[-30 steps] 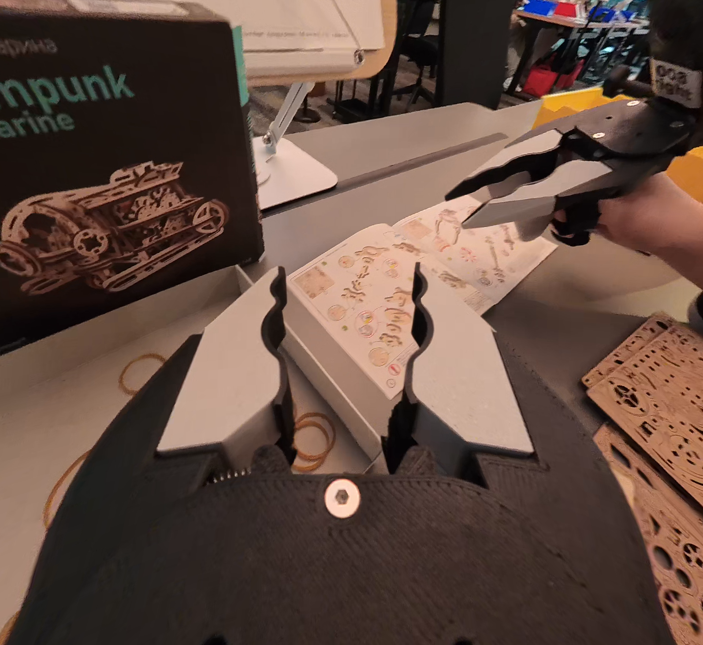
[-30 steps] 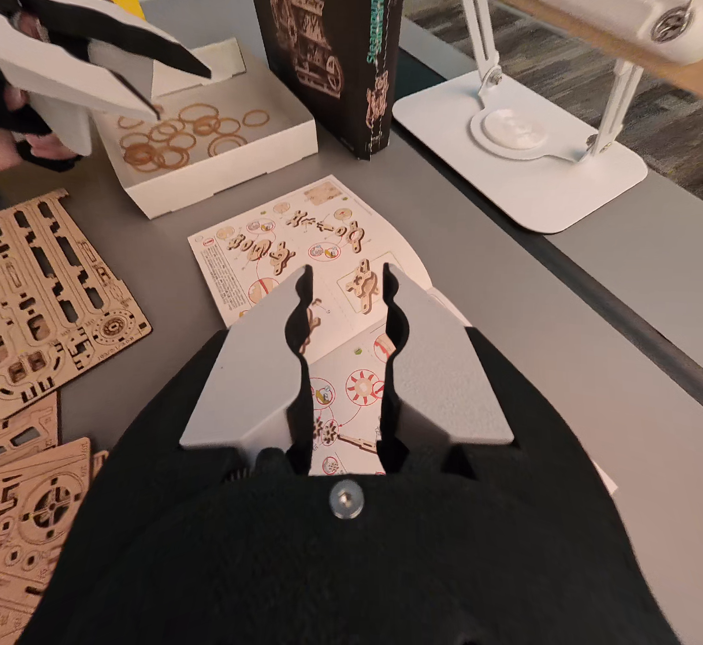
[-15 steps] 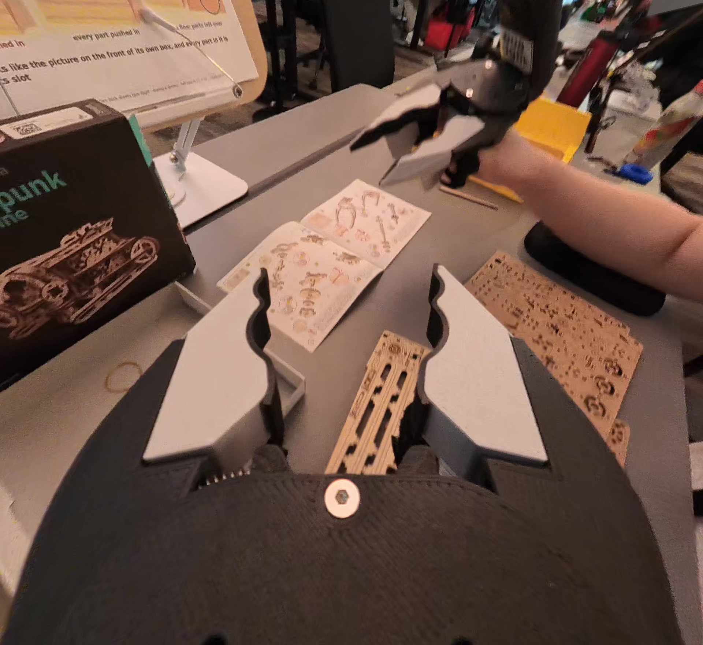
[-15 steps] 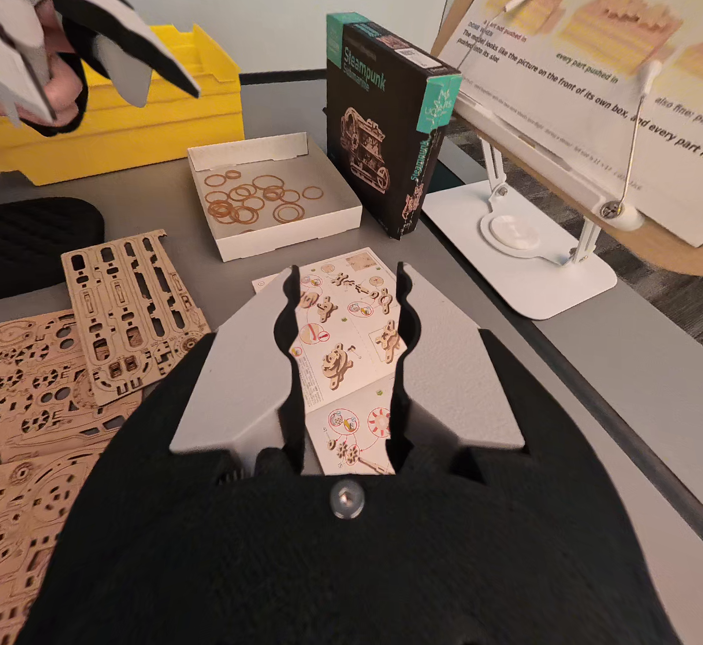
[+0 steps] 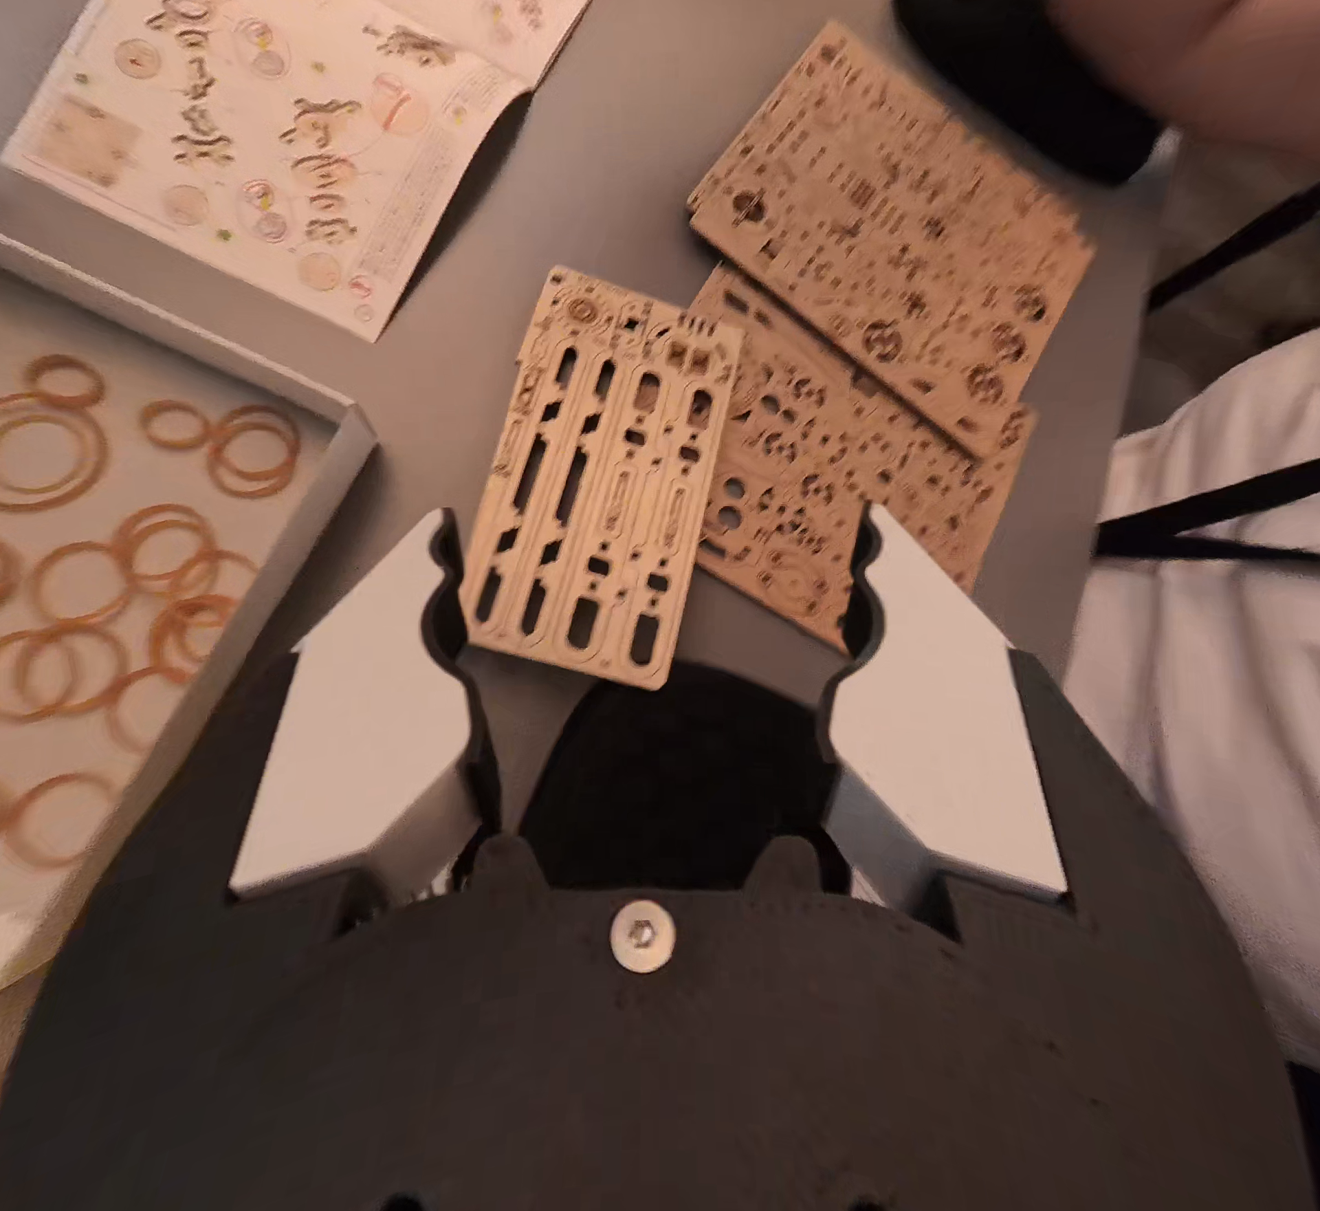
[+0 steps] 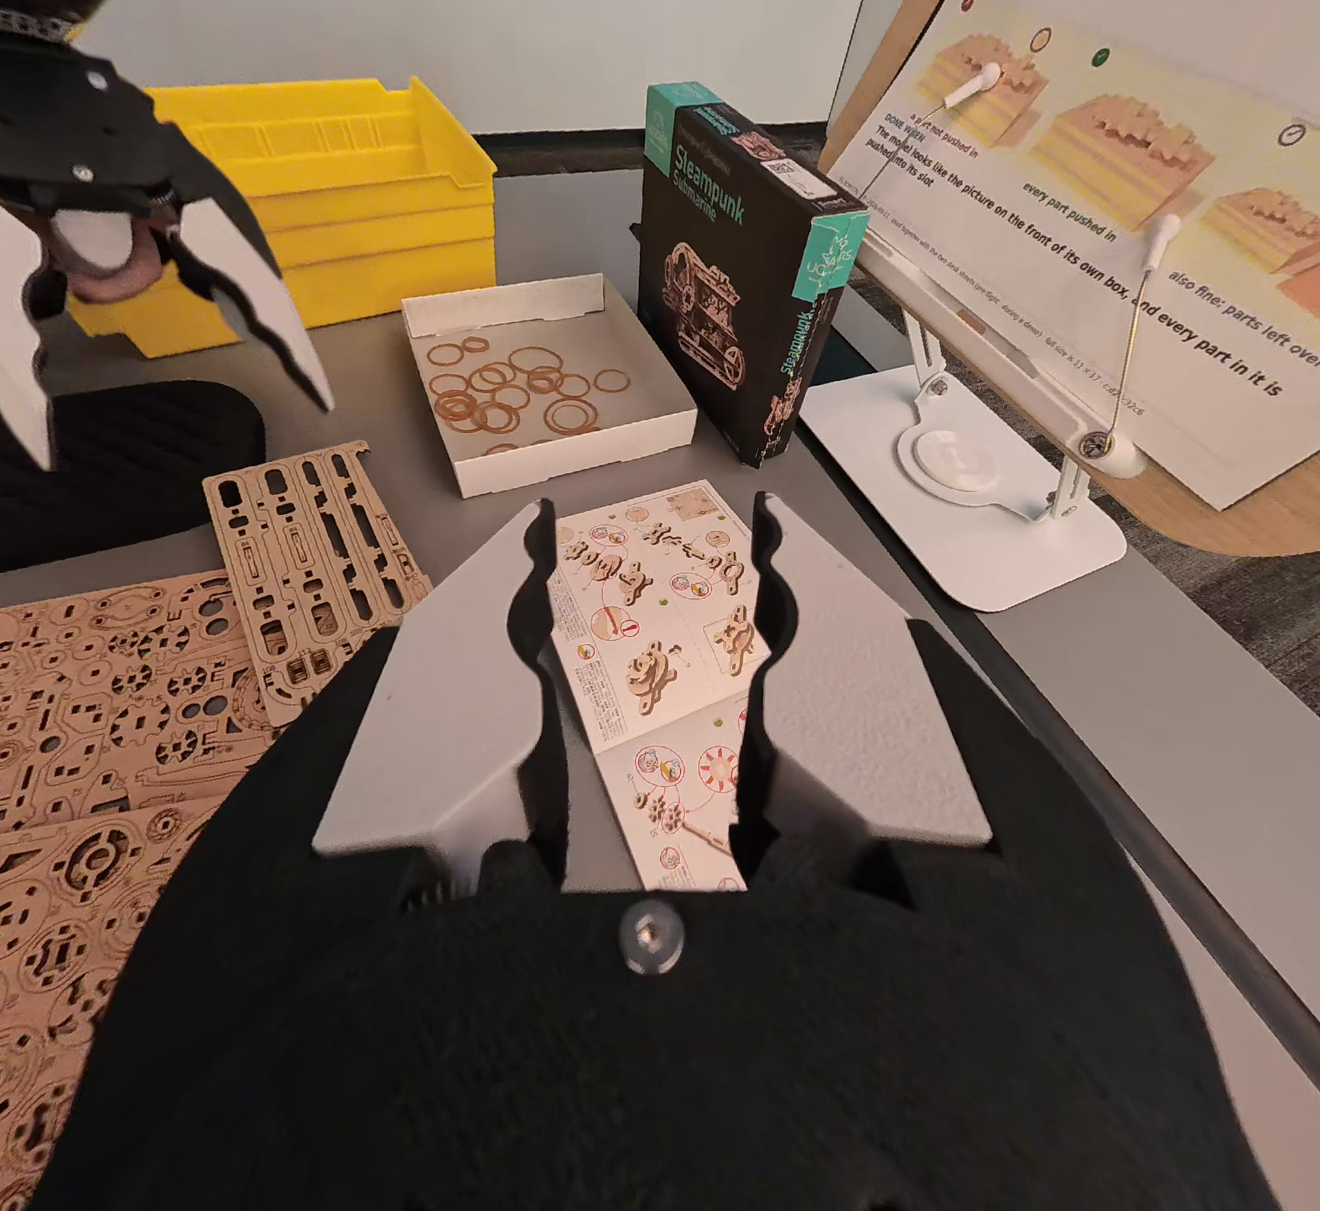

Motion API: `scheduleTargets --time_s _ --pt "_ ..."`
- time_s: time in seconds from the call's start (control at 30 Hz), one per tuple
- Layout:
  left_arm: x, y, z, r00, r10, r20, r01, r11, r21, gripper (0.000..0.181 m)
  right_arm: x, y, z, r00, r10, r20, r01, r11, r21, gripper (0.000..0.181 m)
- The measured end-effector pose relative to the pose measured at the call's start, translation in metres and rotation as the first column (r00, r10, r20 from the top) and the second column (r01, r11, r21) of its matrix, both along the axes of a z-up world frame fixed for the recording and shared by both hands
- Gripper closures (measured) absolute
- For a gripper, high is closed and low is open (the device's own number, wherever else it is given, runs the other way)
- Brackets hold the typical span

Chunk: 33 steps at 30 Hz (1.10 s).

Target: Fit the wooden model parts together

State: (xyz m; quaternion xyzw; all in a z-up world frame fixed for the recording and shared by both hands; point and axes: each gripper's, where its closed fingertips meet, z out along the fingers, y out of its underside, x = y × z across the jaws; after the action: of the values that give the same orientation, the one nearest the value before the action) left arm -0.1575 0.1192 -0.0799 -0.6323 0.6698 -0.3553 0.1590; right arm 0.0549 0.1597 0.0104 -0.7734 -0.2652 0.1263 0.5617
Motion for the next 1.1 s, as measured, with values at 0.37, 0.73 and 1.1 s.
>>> scheduleTargets --time_s 0.37,0.73,1.1 --pt "0.010 -0.006 -0.031 0.976 -0.174 -0.133 0.201 0.952 0.232 0.075 -0.018 -0.005 -0.014 0.997 0.053 0.048 -0.050 0.997 -0.065 0.125" --pt "0.012 0.000 -0.063 0.921 -0.234 -0.313 0.305 0.931 0.203 0.073 -0.017 -0.008 -0.022 0.995 0.063 0.073 -0.056 0.993 -0.099 0.124" --pt "0.001 0.009 -0.079 0.864 -0.253 -0.435 0.367 0.908 0.203 0.084 0.028 -0.016 0.004 0.986 -0.052 0.155 0.060 0.997 -0.046 0.120"
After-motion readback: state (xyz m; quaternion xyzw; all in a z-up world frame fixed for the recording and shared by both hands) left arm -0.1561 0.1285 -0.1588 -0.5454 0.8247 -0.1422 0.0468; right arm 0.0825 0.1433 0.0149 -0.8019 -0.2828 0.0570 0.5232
